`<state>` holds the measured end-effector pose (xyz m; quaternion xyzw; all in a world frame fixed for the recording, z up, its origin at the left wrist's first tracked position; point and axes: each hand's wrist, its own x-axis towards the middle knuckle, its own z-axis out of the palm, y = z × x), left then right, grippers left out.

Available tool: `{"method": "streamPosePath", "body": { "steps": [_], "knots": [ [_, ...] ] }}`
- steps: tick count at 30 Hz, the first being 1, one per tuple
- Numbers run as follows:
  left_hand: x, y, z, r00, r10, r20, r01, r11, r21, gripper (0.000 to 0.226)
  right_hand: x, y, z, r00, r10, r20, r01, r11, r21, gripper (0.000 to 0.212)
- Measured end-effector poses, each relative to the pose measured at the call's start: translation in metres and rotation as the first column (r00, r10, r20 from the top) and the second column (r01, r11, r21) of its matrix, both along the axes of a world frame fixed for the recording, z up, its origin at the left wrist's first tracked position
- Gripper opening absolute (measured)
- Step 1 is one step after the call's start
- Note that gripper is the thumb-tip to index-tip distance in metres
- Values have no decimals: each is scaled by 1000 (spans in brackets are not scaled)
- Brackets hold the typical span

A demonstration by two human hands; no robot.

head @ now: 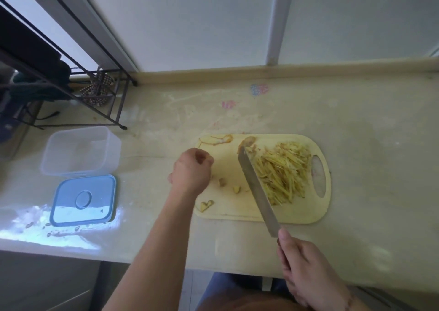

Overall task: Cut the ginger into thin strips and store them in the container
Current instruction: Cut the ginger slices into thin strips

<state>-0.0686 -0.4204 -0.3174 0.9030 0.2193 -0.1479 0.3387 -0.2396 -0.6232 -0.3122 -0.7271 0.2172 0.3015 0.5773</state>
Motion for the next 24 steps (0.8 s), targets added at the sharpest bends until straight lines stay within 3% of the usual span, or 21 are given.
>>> {"method": "streamPosePath", "body": {
  "steps": [6,11,14,17,20,24],
  "knots": [
    [-4,36,26,960,255,119,-207,926,-315,6,0,23,-10,988,97,117,-76,982,-173,60],
    [-14,40,24,939,325,115,-260,887,-381,6,9,52,-8,975,172,140,-135,962,-236,53],
    [-20,35,19,935,338,106,-273,879,-392,5,11,61,-10,980,149,134,-128,980,-155,59],
    [-26,9,8,962,260,87,-204,892,-404,5,12,49,-4,995,33,98,-24,995,-92,63],
    [-34,-32,-7,997,61,43,-41,929,-368,11,11,26,3,998,-64,22,64,998,-3,59],
    [-45,-65,-29,988,-147,54,153,980,-130,5,8,6,1,999,-47,-24,48,999,14,59]
  ]
}}
